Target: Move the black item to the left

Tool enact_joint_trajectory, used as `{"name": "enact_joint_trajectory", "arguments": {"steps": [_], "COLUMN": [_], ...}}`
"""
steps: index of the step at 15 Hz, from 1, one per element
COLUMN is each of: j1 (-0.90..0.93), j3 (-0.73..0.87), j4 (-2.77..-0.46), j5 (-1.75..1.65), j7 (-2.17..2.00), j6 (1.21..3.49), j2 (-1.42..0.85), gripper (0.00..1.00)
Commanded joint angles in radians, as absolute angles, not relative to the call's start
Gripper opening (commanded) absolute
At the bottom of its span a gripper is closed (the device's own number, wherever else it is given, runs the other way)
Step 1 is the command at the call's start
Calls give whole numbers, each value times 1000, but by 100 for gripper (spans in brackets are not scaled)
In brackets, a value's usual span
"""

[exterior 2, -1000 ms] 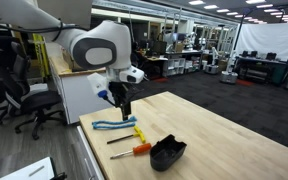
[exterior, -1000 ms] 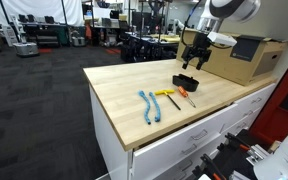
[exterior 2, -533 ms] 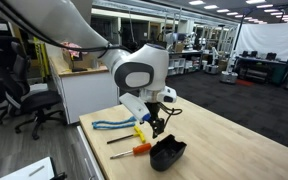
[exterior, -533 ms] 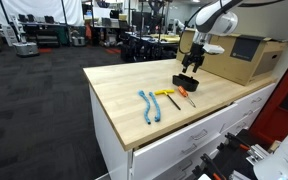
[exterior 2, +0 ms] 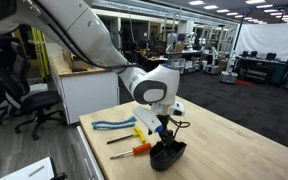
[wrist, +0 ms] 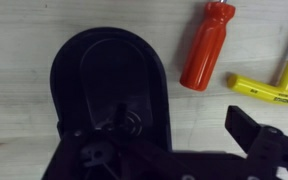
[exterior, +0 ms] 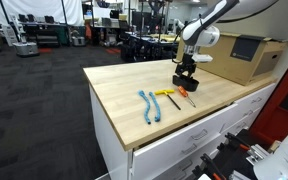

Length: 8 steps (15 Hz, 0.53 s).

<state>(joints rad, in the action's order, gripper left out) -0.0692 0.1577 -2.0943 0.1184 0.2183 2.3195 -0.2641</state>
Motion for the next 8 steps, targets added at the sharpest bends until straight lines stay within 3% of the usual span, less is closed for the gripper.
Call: {"name": "enact_joint_trajectory", "arguments": {"steps": [1,2,8], "j1": [-99,-101,-109], "j3": [139,139,136], "j4": [-2032,-2023,-1985], "j5": [81,76,73], "j7": [159,150,106], "j6": [2333,2332,2321], "j2": [-341,-353,-384], "gripper": [75,74,31]}}
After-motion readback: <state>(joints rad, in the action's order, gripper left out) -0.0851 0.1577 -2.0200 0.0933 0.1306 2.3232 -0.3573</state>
